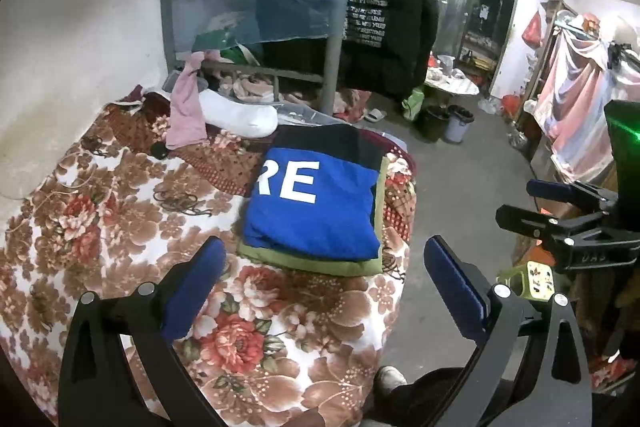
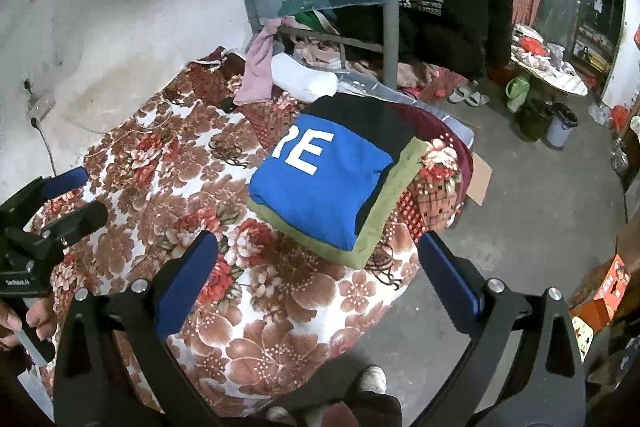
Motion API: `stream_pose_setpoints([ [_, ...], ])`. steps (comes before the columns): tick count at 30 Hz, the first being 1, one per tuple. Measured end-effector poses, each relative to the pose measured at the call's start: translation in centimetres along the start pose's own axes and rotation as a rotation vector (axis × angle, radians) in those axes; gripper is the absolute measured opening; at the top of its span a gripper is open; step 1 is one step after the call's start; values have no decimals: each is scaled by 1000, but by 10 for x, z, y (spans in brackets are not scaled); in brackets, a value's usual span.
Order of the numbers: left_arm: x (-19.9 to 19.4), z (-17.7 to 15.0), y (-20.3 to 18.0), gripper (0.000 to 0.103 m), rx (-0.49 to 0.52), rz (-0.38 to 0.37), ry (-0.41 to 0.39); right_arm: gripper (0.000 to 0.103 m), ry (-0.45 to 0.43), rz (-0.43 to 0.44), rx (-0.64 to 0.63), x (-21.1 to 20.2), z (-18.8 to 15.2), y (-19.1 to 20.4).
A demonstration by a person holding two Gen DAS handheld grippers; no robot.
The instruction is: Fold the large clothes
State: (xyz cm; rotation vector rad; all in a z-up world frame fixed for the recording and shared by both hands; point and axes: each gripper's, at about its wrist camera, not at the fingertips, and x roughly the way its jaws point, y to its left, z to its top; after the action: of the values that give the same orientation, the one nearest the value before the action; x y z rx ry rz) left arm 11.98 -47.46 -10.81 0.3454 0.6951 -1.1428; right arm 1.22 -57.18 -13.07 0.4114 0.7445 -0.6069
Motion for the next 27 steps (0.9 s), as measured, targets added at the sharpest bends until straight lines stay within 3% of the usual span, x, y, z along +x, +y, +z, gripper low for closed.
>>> stream_pose_setpoints([
  [9,-7,-1,-13,98,29,38,-19,98,4,4,-33,-2,0,-5],
  [27,-13,0,-27,98,-1,23,-23,98,7,25,-35,-4,-1,-13],
])
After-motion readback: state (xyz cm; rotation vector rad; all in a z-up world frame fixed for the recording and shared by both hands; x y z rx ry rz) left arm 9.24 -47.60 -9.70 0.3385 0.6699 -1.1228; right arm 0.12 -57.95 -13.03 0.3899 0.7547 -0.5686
